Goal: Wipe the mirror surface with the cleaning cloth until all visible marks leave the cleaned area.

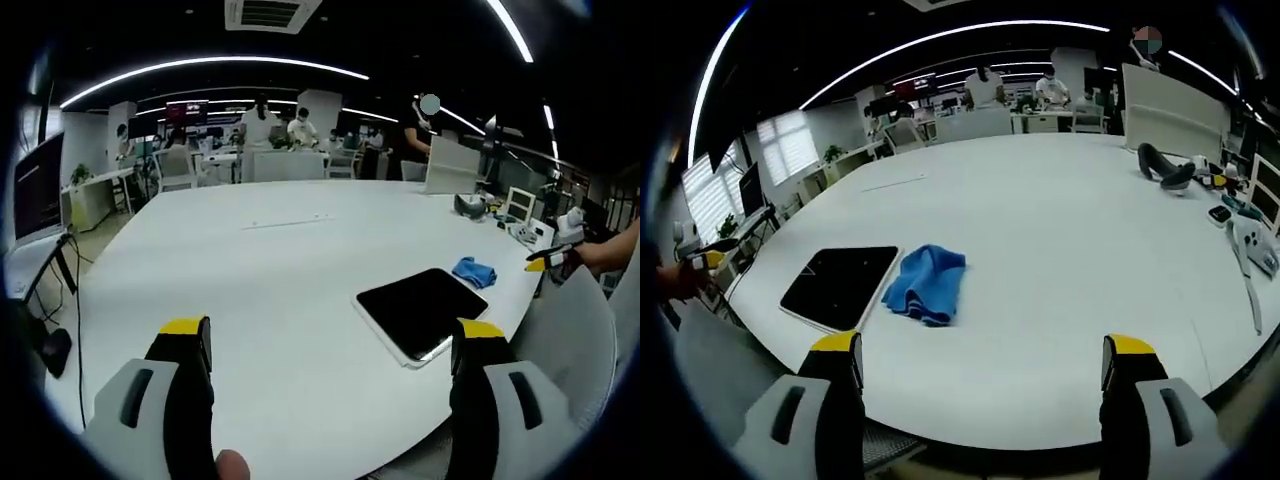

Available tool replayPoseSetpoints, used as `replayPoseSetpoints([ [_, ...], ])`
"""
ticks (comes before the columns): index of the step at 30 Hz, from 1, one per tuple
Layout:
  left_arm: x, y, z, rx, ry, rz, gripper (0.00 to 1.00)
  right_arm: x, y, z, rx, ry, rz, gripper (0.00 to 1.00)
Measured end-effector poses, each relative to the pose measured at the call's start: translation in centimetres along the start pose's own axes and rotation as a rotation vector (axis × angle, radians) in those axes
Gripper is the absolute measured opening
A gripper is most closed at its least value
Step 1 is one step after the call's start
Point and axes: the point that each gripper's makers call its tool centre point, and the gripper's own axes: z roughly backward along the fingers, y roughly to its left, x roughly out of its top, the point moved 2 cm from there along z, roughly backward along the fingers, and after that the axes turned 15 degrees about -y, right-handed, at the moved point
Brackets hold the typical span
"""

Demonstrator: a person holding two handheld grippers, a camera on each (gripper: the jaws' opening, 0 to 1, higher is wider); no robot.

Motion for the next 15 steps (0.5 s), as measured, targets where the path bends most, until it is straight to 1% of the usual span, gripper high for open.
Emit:
replayPoseSetpoints([
  [3, -0.1, 0.5, -0.7, 0.005, -0.003, -0.001, 0.99, -0.3, 0.0, -0.2, 0.002, 0.008, 0.000, 0.98],
  [6, 0.5, 0.9, -0.9, 0.023, -0.019, 0.013, 0.99, -0.6, 0.1, -0.1, -0.003, 0.024, -0.032, 0.98],
  [8, 0.8, 1.2, -1.0, 0.025, -0.029, 0.014, 0.99, -0.5, 0.3, -0.1, -0.007, 0.020, -0.023, 0.98],
  [10, 0.9, 1.4, -1.0, 0.024, -0.025, 0.018, 0.99, -0.4, 0.4, -0.2, -0.011, 0.021, -0.036, 0.98],
  [12, 1.1, 1.6, -1.1, 0.022, -0.026, 0.017, 0.99, -0.4, 0.6, -0.2, -0.014, 0.016, -0.027, 0.98],
  [15, 1.0, 2.3, -1.1, 0.021, -0.020, 0.022, 0.99, -0.6, 0.7, -0.2, -0.025, 0.026, -0.028, 0.98],
])
